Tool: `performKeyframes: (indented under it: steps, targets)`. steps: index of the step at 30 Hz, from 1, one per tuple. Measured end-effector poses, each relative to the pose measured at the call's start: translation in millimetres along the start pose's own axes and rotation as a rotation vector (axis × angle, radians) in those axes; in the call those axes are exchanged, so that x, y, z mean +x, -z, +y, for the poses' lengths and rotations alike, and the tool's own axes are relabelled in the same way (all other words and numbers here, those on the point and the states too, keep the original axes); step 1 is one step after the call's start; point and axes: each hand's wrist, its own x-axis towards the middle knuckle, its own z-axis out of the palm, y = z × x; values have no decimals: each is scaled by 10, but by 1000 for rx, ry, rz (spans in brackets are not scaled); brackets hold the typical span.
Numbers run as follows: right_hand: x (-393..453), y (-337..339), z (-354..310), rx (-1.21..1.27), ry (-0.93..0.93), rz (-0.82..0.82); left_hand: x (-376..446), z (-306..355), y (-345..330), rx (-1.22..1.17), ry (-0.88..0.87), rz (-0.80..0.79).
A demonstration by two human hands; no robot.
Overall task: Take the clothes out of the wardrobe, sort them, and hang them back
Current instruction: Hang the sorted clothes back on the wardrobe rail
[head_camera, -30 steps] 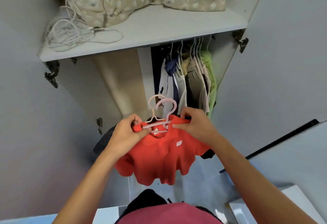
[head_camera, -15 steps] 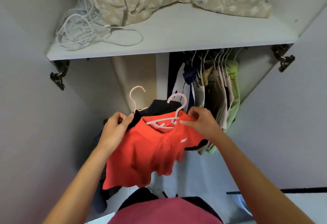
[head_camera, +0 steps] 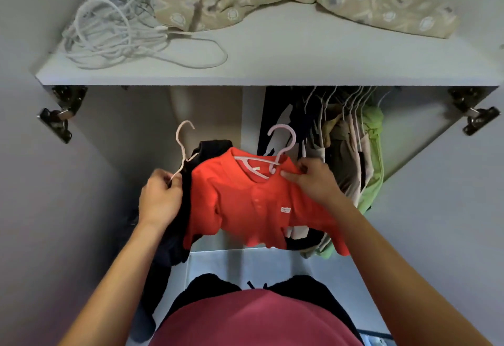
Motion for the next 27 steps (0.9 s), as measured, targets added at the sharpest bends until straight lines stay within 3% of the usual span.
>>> performKeyframes:
  steps: [8,18,27]
  targets:
    - [389,-217,138,251,-13,65,302,0,-364,-68,-19,27]
    - [845,-140,-183,260,177,192,456,265,-624,-167,-116,99]
    - [1249,86,-352,114,97,409,524,506,-778,-162,-188,87]
